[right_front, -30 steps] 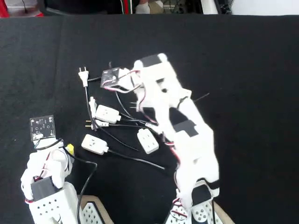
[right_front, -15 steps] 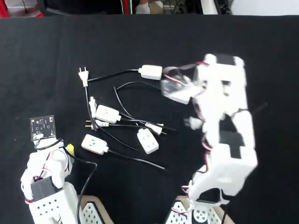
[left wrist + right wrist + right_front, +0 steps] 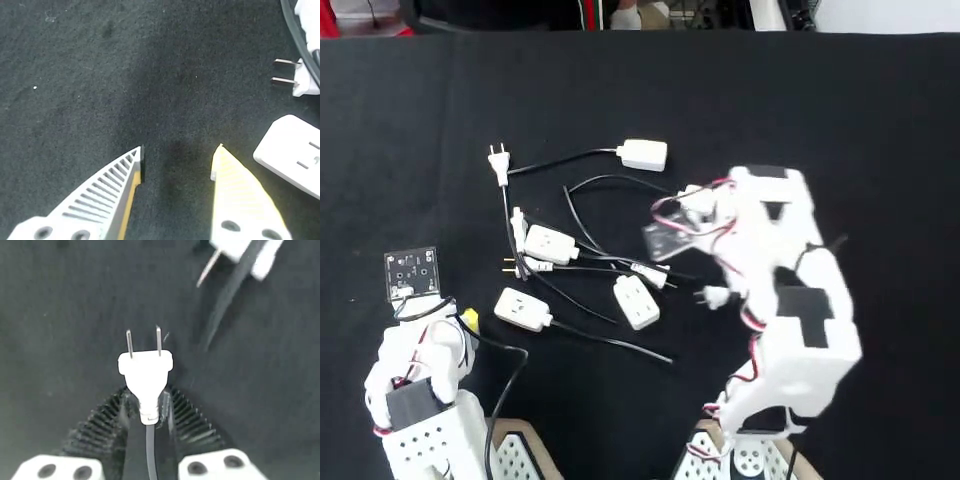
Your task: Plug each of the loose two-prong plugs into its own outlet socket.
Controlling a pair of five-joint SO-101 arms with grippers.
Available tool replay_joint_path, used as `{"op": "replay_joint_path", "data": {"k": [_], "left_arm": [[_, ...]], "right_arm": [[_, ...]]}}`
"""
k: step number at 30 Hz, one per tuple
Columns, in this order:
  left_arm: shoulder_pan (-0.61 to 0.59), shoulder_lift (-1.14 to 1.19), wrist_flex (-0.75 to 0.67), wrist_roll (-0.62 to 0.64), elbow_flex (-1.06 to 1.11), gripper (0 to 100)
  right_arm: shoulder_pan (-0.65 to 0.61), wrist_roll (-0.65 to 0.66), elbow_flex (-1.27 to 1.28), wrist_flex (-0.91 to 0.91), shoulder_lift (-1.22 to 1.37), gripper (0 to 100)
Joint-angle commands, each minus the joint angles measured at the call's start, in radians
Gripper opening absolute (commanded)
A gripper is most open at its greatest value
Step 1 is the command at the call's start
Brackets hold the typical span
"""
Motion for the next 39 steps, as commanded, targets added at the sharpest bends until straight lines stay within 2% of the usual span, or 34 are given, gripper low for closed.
{"op": "replay_joint_path", "data": {"k": [1, 6, 13, 16, 18, 22, 24, 28, 29, 32, 39], "left_arm": [[0.012, -0.008, 0.003, -0.006, -0.005, 24], [0.012, -0.008, 0.003, -0.006, -0.005, 24], [0.012, -0.008, 0.003, -0.006, -0.005, 24], [0.012, -0.008, 0.003, -0.006, -0.005, 24], [0.012, -0.008, 0.005, -0.02, -0.005, 24], [0.012, -0.008, 0.008, -0.035, -0.005, 24], [0.012, -0.008, 0.008, -0.035, -0.005, 24], [0.012, -0.008, 0.009, -0.035, -0.005, 24], [0.012, -0.008, 0.011, -0.037, -0.005, 24], [0.01, -0.008, 0.011, -0.037, -0.005, 24], [0.004, -0.008, 0.011, -0.037, -0.005, 24]], "right_arm": [[-0.098, -0.025, -0.001, -0.009, -0.05, 1.3], [-0.106, -0.106, 0.002, -0.034, -0.056, 4.7], [-0.014, -0.132, -0.01, -0.012, -0.081, 39.9], [0.037, -0.133, -0.012, 0.068, -0.143, 47.5], [0.06, -0.161, -0.001, 0.133, -0.2, 47.4], [0.104, -0.348, 0.065, 0.184, -0.341, 40.0], [0.124, -0.451, 0.116, 0.184, -0.407, 31.8], [0.129, -0.671, 0.213, 0.184, -0.492, 7.0], [0.127, -0.72, 0.228, 0.184, -0.501, 4.5], [0.127, -0.829, 0.252, 0.184, -0.512, 9.6], [0.126, -0.85, 0.297, 0.164, -0.487, 10.3]]}}
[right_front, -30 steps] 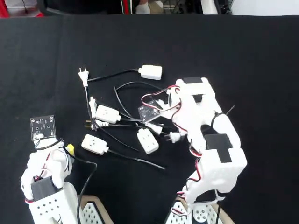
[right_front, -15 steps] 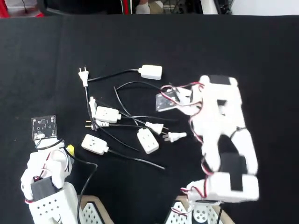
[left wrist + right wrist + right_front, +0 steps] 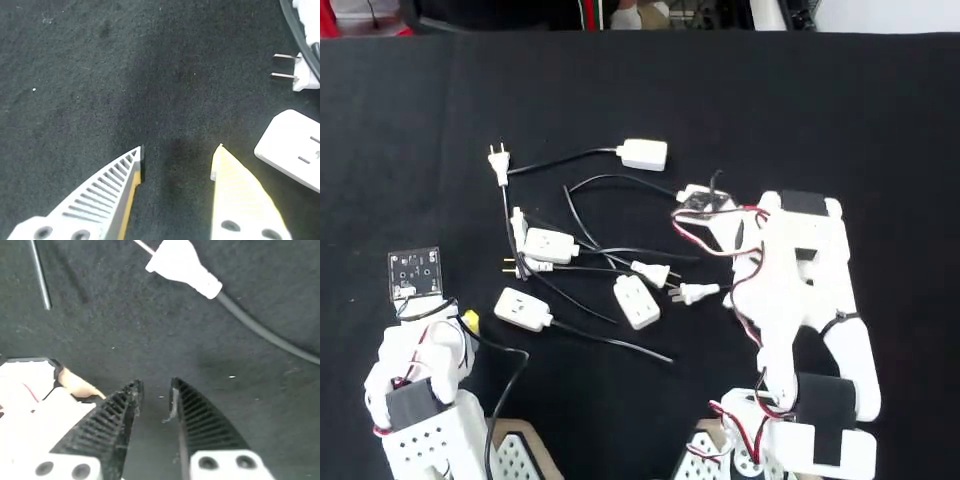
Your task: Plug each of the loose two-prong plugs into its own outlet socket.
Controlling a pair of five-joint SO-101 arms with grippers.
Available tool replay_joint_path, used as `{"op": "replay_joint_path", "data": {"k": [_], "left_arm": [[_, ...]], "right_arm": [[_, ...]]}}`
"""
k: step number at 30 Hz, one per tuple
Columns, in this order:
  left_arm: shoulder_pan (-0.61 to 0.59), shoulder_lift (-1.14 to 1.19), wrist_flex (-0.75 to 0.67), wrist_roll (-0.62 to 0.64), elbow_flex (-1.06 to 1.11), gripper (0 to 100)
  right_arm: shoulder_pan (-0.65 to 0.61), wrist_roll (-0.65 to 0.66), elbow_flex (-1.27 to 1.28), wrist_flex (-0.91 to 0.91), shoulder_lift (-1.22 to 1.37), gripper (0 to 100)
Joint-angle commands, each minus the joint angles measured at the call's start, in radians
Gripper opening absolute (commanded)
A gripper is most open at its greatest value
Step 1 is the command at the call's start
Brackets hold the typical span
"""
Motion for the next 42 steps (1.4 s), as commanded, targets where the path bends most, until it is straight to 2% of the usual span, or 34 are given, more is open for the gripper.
{"op": "replay_joint_path", "data": {"k": [1, 6, 10, 12, 15, 25, 30, 34, 37, 42], "left_arm": [[0.004, -0.008, 0.005, -0.006, -0.005, 24], [0.004, -0.008, 0.005, -0.008, -0.005, 24], [0.004, -0.008, 0.005, -0.008, -0.005, 24], [0.002, -0.008, 0.005, -0.008, -0.005, 24], [0.002, -0.008, 0.005, -0.008, -0.004, 24], [0.002, -0.008, 0.005, -0.009, -0.004, 24], [0.004, -0.008, 0.005, -0.009, -0.004, 24], [0.005, -0.008, 0.005, -0.009, -0.004, 24], [0.005, -0.008, 0.005, -0.009, -0.004, 24], [0.008, -0.008, 0.005, -0.009, -0.004, 24]], "right_arm": [[0.008, -0.06, 0.015, -0.034, -0.005, 10.3], [-0.002, -0.301, 0.05, -0.143, 0.03, 10.2], [-0.046, -0.356, 0.064, -0.261, 0.093, 7.3], [-0.055, -0.364, 0.061, -0.341, 0.133, 0.8], [-0.054, -0.361, 0.041, -0.41, 0.203, 1.7], [-0.018, -0.353, -0.211, -0.416, 0.43, 1.2], [0.025, -0.27, -0.375, -0.41, 0.51, 1.2], [0.026, -0.262, -0.467, -0.408, 0.57, 1.2], [0.021, -0.264, -0.515, -0.348, 0.582, 1.2], [0.023, -0.264, -0.615, -0.146, 0.582, 1.2]]}}
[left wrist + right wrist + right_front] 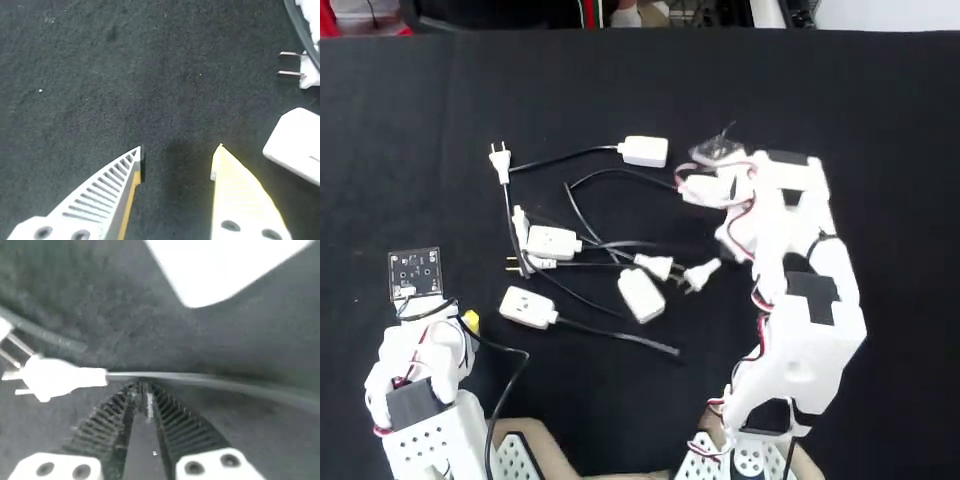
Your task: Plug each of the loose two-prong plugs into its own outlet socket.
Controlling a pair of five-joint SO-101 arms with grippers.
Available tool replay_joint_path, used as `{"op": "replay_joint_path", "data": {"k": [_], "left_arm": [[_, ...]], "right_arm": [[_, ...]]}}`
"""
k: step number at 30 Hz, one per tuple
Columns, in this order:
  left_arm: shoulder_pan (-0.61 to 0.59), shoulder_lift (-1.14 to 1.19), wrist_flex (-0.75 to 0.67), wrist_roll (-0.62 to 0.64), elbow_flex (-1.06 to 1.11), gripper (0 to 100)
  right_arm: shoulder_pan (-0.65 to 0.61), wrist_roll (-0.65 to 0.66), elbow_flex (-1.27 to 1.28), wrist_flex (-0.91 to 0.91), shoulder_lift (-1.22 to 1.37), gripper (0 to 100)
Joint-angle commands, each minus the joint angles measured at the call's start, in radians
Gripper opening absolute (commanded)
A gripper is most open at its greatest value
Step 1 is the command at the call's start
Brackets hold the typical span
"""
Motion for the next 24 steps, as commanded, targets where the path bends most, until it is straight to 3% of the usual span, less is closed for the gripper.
{"op": "replay_joint_path", "data": {"k": [1, 11, 16, 20, 24], "left_arm": [[0.01, -0.008, 0.005, -0.009, -0.004, 24], [0.004, -0.008, 0.005, -0.009, -0.004, 24], [0.004, -0.008, 0.005, -0.009, -0.004, 24], [0.002, -0.008, 0.005, -0.009, -0.004, 24], [0.002, -0.008, 0.005, -0.009, -0.004, 24]], "right_arm": [[0.018, 0.008, -0.119, 0.112, -0.005, 1.2], [-0.02, 0.002, -0.091, 0.087, 0.035, 1.5], [0.014, -0.196, -0.081, 0.087, -0.008, 2.5], [0.017, -0.339, -0.067, 0.087, -0.07, 16.2], [-0.044, -0.384, 0.033, 0.078, -0.124, 29.0]]}}
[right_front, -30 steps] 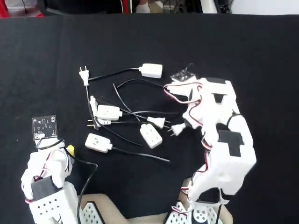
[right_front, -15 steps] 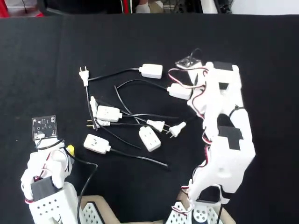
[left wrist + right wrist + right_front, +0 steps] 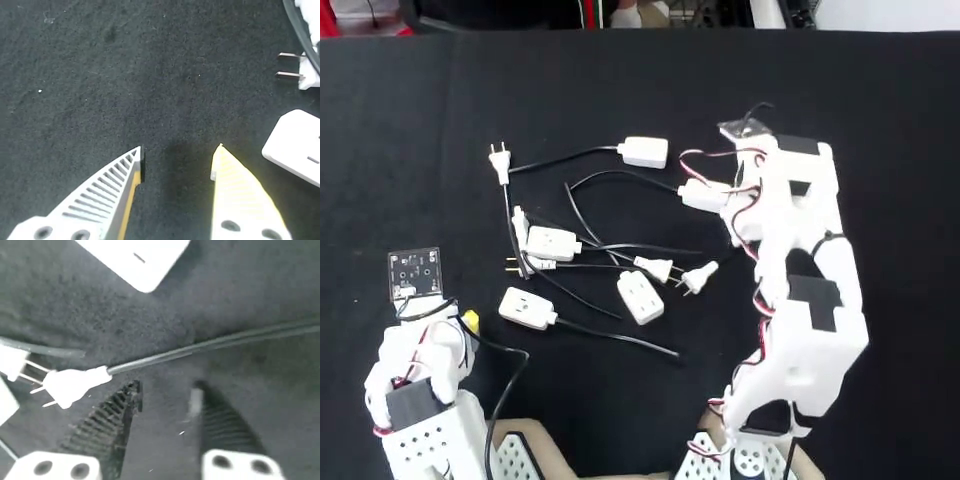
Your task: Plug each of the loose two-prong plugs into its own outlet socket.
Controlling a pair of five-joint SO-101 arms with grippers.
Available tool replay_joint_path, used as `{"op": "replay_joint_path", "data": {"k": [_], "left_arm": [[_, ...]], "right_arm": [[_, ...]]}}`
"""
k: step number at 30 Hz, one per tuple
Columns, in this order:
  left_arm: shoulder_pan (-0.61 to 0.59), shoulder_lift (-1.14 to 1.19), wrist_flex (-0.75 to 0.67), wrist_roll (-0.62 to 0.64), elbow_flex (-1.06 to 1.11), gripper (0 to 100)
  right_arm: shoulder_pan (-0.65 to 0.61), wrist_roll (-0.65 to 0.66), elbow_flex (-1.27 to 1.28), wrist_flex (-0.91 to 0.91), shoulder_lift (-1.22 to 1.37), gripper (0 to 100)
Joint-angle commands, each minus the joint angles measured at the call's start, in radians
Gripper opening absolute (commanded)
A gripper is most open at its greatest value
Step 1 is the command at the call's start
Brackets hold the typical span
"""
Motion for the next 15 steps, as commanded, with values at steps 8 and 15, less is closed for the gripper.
{"op": "replay_joint_path", "data": {"k": [8, 15], "left_arm": [[0.002, -0.008, 0.006, -0.009, -0.004, 24], [0.002, -0.008, 0.006, -0.009, -0.004, 24]], "right_arm": [[-0.087, -0.222, 0.17, -0.255, -0.07, 30.8], [-0.081, -0.224, 0.165, -0.261, 0.015, 29.1]]}}
